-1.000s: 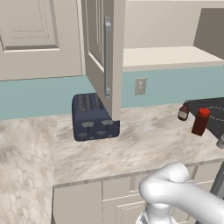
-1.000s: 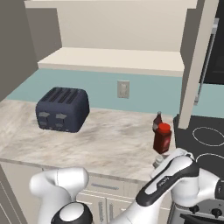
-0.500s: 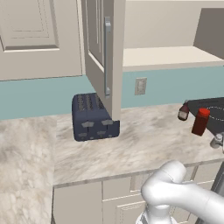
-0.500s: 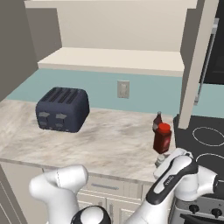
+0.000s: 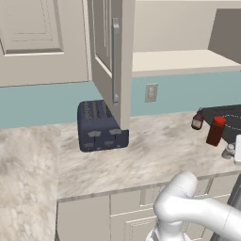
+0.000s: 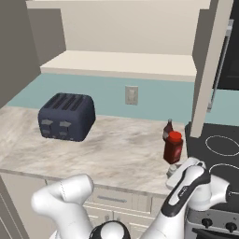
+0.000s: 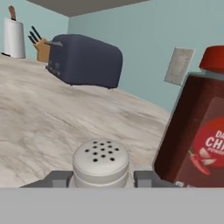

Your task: Collect the paprika, ketchup, and shaker from the cabinet and place them next to the stove.

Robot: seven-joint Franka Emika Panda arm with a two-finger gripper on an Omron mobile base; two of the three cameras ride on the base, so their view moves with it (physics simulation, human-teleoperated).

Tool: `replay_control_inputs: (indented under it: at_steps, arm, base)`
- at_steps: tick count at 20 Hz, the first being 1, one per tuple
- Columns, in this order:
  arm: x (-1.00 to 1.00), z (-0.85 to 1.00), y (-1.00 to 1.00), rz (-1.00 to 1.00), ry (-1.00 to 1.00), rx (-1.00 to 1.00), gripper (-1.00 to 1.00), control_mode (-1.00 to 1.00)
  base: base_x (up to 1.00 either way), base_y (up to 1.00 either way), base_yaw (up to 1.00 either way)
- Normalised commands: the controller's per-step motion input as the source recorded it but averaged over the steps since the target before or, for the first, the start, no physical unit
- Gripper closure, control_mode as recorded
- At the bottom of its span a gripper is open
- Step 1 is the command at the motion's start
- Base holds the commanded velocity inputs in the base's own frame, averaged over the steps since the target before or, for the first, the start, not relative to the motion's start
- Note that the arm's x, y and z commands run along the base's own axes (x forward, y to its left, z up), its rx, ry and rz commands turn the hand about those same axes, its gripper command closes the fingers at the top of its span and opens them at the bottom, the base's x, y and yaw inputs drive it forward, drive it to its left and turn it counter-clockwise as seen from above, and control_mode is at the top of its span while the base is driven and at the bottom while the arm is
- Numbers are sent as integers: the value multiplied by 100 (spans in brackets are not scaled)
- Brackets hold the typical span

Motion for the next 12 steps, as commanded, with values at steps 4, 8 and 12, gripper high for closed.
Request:
replay_control_inputs:
  at_steps: [4, 8, 12]
  arm:
    - [23, -25, -22, 0, 0, 0, 100, -100]
    - [16, -25, -14, 0, 0, 0, 100, -100]
    - [3, -31, -7, 0, 0, 0, -100, -100]
  base:
    - [0, 0, 0]
    - [0, 0, 0]
    - [0, 0, 0]
